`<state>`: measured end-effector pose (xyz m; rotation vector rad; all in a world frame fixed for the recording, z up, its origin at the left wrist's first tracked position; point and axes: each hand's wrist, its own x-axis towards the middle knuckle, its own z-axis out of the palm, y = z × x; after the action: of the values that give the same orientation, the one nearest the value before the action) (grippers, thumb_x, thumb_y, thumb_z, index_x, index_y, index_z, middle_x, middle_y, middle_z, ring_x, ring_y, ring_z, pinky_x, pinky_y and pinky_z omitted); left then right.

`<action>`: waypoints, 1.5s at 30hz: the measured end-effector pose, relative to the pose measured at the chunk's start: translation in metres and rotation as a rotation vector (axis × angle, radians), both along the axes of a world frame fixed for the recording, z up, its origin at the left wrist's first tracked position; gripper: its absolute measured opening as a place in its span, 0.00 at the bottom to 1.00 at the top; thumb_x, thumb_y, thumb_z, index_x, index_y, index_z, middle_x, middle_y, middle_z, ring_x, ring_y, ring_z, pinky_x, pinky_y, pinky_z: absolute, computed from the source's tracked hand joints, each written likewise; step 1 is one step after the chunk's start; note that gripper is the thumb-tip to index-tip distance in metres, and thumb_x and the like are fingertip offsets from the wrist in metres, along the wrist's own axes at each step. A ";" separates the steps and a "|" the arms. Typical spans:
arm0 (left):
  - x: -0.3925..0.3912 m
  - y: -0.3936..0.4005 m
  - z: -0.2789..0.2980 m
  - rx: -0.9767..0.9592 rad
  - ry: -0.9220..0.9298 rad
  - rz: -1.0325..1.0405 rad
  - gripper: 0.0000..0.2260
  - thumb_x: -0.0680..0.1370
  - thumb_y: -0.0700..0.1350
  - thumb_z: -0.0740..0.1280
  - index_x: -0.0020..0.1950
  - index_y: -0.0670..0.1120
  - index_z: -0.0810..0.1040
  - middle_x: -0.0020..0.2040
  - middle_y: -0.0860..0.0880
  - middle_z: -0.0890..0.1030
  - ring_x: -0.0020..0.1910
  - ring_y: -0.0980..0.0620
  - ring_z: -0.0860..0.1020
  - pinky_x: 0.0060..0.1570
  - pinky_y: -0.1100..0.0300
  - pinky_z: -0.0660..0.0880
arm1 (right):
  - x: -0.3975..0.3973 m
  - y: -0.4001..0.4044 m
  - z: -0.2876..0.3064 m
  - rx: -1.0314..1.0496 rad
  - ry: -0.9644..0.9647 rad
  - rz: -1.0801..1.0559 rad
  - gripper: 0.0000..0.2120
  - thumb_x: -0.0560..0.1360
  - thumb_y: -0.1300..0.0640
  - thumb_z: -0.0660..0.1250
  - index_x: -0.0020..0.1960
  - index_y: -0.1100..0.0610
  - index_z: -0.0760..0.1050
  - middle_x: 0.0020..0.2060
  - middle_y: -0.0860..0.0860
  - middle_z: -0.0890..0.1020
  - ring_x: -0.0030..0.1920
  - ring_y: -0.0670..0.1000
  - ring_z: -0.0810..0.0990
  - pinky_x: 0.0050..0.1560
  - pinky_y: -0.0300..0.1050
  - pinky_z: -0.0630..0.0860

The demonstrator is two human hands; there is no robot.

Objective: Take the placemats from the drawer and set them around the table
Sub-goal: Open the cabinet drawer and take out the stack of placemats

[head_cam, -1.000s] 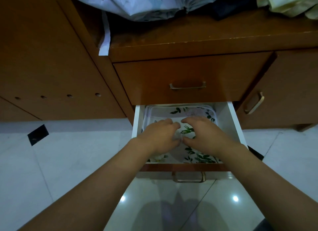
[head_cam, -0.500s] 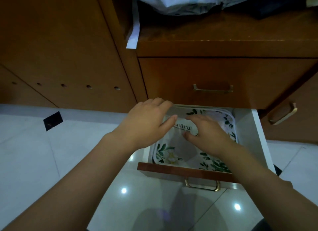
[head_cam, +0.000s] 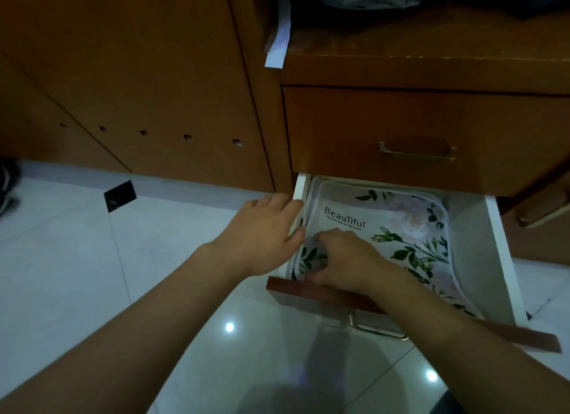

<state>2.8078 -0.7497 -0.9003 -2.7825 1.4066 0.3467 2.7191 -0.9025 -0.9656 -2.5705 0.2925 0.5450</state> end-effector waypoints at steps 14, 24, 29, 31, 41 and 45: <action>-0.011 0.023 -0.006 0.065 -0.015 0.007 0.22 0.83 0.51 0.52 0.77 0.48 0.60 0.75 0.44 0.63 0.69 0.45 0.68 0.66 0.52 0.64 | 0.018 0.025 0.006 -0.054 0.096 -0.030 0.35 0.67 0.36 0.73 0.66 0.53 0.67 0.56 0.54 0.74 0.54 0.55 0.75 0.51 0.48 0.73; -0.008 0.020 -0.004 0.066 -0.022 0.025 0.21 0.83 0.50 0.53 0.76 0.48 0.62 0.73 0.44 0.66 0.66 0.44 0.70 0.64 0.51 0.66 | 0.018 0.027 0.015 -0.104 0.049 0.022 0.19 0.71 0.44 0.72 0.55 0.53 0.72 0.47 0.51 0.77 0.48 0.53 0.77 0.43 0.44 0.70; -0.006 0.013 -0.002 0.049 -0.024 0.038 0.20 0.83 0.51 0.53 0.74 0.48 0.64 0.69 0.45 0.70 0.65 0.45 0.71 0.64 0.50 0.69 | 0.016 0.017 0.029 -0.121 -0.173 -0.113 0.08 0.74 0.50 0.67 0.39 0.51 0.71 0.36 0.49 0.74 0.38 0.48 0.74 0.41 0.44 0.74; -0.006 0.008 -0.001 0.034 -0.012 0.062 0.19 0.83 0.53 0.53 0.71 0.48 0.67 0.67 0.46 0.72 0.62 0.46 0.73 0.62 0.49 0.70 | 0.013 0.010 0.039 -0.046 -0.276 -0.207 0.07 0.75 0.51 0.66 0.41 0.50 0.71 0.35 0.49 0.75 0.37 0.47 0.75 0.40 0.42 0.74; 0.002 -0.007 -0.006 0.112 -0.058 0.084 0.16 0.79 0.42 0.58 0.67 0.46 0.72 0.62 0.46 0.75 0.58 0.45 0.74 0.56 0.51 0.72 | -0.002 0.011 0.022 -0.005 -0.125 -0.059 0.08 0.71 0.49 0.72 0.43 0.51 0.76 0.41 0.48 0.79 0.43 0.49 0.77 0.43 0.45 0.74; -0.003 -0.002 -0.011 0.142 -0.056 0.064 0.17 0.78 0.41 0.59 0.67 0.46 0.72 0.61 0.46 0.75 0.57 0.45 0.74 0.54 0.53 0.71 | 0.005 0.013 0.011 -0.071 0.042 -0.036 0.23 0.66 0.36 0.74 0.47 0.52 0.73 0.42 0.49 0.75 0.43 0.51 0.75 0.40 0.45 0.70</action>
<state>2.8052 -0.7514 -0.9110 -2.7053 1.2322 0.3522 2.7240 -0.8890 -0.9549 -2.6188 0.3777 0.5860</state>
